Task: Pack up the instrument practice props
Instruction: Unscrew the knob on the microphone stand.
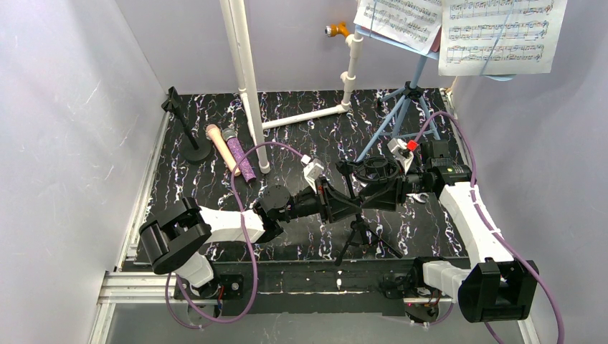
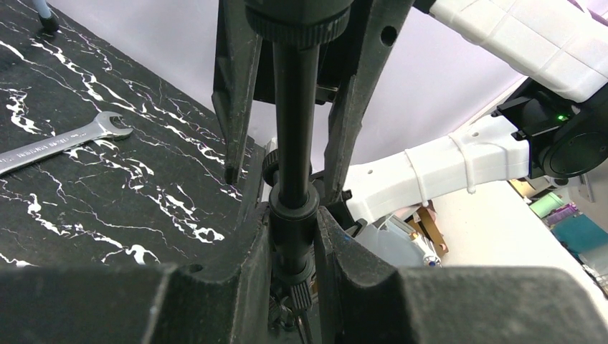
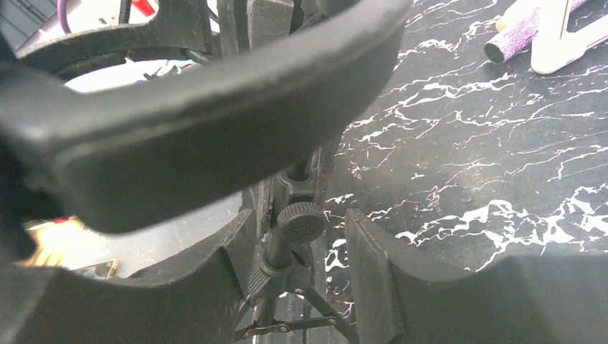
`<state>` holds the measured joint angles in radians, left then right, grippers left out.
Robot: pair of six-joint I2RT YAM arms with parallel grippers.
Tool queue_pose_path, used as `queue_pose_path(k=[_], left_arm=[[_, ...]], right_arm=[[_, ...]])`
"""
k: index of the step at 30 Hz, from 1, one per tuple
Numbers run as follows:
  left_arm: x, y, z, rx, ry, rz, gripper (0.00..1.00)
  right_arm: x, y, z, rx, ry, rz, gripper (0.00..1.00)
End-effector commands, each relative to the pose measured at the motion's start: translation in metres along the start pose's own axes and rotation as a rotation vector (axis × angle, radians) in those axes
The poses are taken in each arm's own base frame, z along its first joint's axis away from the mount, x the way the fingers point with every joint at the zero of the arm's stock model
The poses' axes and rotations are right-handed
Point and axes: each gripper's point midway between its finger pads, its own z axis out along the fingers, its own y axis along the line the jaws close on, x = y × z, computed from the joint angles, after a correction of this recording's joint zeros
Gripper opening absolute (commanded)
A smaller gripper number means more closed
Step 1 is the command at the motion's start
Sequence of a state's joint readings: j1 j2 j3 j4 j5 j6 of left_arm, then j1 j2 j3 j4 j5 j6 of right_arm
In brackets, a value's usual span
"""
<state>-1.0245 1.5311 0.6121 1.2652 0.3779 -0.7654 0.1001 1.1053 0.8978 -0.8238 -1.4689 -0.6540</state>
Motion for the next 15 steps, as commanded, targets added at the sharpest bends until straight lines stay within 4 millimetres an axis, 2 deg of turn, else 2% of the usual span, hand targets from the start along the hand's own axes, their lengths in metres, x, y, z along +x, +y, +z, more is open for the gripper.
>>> queue_pose_path(k=[1,4,8,11,15], left_arm=[[-0.0267,-0.0277,0.0010,0.094,-0.093,0.061,0.00],[-0.0257,-0.0266,0.0012,0.092,-0.090,0.059,0.00],[-0.0237,-0.0252,0.0024,0.092,-0.083,0.058,0.00],[-0.0235,-0.0259,0.0025,0.097,-0.081,0.076,0.00],[-0.0274,-0.0278,-0.0013,0.094,-0.083,0.170,0.00]], right_arm=[[-0.0092,0.0014,0.0004,-0.012,-0.010,-0.033,0.51],[-0.0087,0.0024,0.0004,-0.012,-0.010,-0.033,0.40],[-0.0085,0.0028,0.0004,-0.012,-0.011,-0.038,0.17],[-0.0079,0.0013,0.0005,-0.011,-0.011,-0.015,0.04],[-0.0066,-0.0007,0.0007,-0.011,-0.012,0.056,0.01]])
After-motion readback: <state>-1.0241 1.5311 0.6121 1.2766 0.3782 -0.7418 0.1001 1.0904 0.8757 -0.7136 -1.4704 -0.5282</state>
